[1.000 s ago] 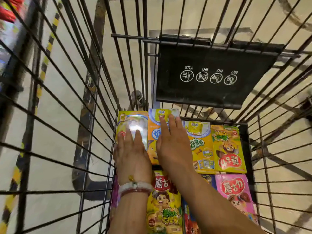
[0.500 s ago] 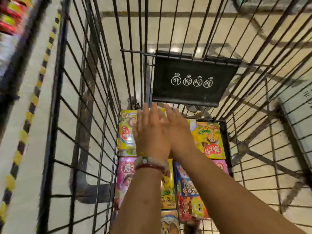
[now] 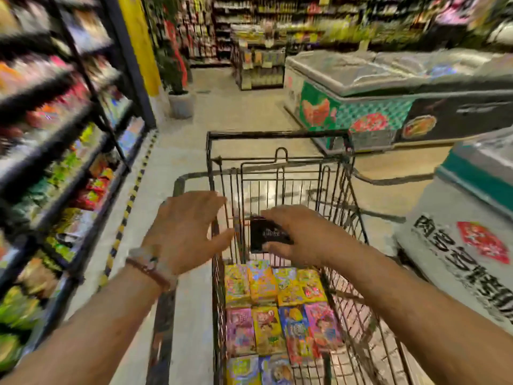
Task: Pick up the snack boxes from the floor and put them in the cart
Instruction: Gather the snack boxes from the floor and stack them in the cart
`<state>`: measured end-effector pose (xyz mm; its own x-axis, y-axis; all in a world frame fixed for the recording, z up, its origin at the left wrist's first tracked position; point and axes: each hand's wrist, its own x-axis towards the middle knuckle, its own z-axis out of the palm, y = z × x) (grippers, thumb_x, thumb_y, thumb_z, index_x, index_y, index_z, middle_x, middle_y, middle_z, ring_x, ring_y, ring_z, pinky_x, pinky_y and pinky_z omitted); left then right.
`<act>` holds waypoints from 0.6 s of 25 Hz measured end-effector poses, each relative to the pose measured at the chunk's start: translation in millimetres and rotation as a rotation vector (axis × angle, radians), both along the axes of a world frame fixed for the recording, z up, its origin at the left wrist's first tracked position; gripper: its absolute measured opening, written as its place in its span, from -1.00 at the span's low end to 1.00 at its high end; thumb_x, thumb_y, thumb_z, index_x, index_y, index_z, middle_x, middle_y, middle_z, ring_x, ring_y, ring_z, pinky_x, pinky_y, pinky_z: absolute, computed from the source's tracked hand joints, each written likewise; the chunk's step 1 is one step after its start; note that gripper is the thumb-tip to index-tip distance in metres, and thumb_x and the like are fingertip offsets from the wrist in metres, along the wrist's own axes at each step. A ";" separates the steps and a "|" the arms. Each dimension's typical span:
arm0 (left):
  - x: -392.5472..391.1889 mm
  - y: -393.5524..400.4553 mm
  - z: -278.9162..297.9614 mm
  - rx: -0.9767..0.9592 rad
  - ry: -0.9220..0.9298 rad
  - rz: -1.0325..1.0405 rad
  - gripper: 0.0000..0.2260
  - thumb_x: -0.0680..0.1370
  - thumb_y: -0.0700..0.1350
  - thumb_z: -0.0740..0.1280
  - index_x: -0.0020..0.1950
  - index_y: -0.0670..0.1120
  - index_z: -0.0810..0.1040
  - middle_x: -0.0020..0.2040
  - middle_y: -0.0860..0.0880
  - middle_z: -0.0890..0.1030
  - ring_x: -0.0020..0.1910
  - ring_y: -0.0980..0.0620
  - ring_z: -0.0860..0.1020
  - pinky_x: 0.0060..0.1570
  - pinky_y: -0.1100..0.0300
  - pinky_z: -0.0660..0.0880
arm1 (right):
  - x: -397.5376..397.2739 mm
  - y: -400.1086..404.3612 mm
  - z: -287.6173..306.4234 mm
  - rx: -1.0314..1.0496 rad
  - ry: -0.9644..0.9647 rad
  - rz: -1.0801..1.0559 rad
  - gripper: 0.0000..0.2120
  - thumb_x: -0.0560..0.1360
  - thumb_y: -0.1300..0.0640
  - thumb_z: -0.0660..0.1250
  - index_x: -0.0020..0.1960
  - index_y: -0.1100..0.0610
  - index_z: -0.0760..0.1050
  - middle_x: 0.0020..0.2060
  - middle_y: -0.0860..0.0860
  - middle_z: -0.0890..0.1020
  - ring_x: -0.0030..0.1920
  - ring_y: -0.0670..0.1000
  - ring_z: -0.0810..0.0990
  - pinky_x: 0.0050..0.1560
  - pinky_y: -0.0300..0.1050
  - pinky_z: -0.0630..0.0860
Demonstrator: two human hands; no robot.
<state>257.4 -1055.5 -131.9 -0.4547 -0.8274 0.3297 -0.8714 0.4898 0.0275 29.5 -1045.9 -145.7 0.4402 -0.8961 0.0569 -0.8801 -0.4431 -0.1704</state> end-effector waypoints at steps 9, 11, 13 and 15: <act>70.6 165.9 75.6 0.124 -0.175 0.392 -0.12 0.25 0.45 -0.27 0.51 0.16 0.09 0.54 0.09 0.11 0.50 0.06 0.07 0.45 0.00 0.06 | 70.4 106.8 87.6 -0.069 0.050 0.250 -0.35 0.54 -0.31 0.05 0.54 -0.09 0.04 0.52 0.01 0.18 0.48 0.04 0.14 0.43 -0.08 0.11; 77.3 199.6 77.1 0.134 -0.151 0.490 -0.13 0.25 0.47 -0.25 0.50 0.16 0.12 0.53 0.09 0.13 0.49 0.05 0.12 0.41 0.04 0.11 | 79.4 123.7 92.7 -0.061 0.074 0.327 -0.33 0.53 -0.34 0.03 0.55 -0.11 0.01 0.54 -0.01 0.11 0.51 0.02 0.08 0.44 -0.10 0.05; 78.1 233.4 75.8 0.159 -0.115 0.590 -0.10 0.21 0.47 -0.26 0.50 0.17 0.13 0.54 0.10 0.13 0.49 0.05 0.13 0.40 0.06 0.11 | 84.1 141.1 93.1 -0.031 0.126 0.425 -0.25 0.46 -0.45 -0.07 0.55 -0.11 -0.02 0.55 -0.01 0.08 0.51 0.02 0.05 0.45 -0.09 0.03; 75.7 269.1 72.8 0.193 -0.084 0.673 -0.09 0.20 0.47 -0.26 0.51 0.17 0.11 0.54 0.10 0.11 0.50 0.06 0.10 0.42 0.03 0.08 | 88.8 158.9 92.2 -0.059 0.158 0.511 -0.17 0.40 -0.50 -0.17 0.55 -0.11 -0.04 0.54 0.01 0.08 0.51 0.04 0.06 0.45 -0.05 0.04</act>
<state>333.1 -786.4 -59.1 0.1588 -0.9780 0.1353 -0.9864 -0.1631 -0.0213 118.3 -887.0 -53.5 0.8269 -0.5624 -0.0010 -0.5623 -0.8268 -0.0152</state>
